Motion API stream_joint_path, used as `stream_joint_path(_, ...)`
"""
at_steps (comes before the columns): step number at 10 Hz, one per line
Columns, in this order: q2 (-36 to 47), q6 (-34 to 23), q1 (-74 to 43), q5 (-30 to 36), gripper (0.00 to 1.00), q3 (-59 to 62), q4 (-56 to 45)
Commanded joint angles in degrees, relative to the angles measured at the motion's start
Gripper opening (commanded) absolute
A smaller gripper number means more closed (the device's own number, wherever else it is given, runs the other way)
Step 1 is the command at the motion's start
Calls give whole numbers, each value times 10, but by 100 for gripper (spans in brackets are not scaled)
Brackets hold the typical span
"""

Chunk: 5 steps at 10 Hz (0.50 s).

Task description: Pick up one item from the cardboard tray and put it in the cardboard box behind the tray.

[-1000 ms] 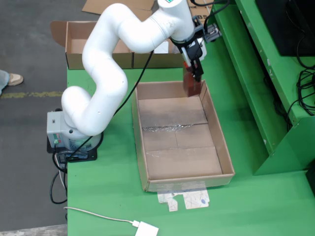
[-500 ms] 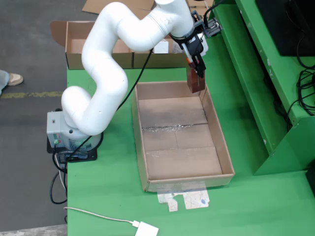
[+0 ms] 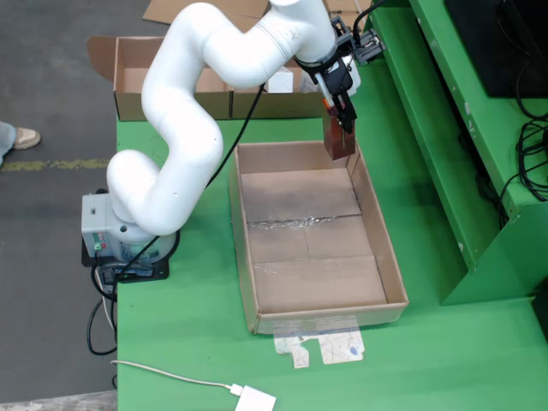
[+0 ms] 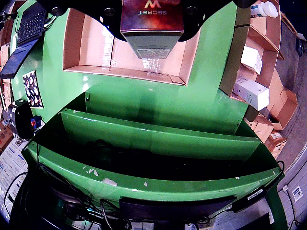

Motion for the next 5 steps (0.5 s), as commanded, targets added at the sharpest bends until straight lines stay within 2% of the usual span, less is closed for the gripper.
stream_joint_path(1,23,2,2,-4,0,14,7)
stream_joint_path(5,9,-10,64,-10,0,14,14)
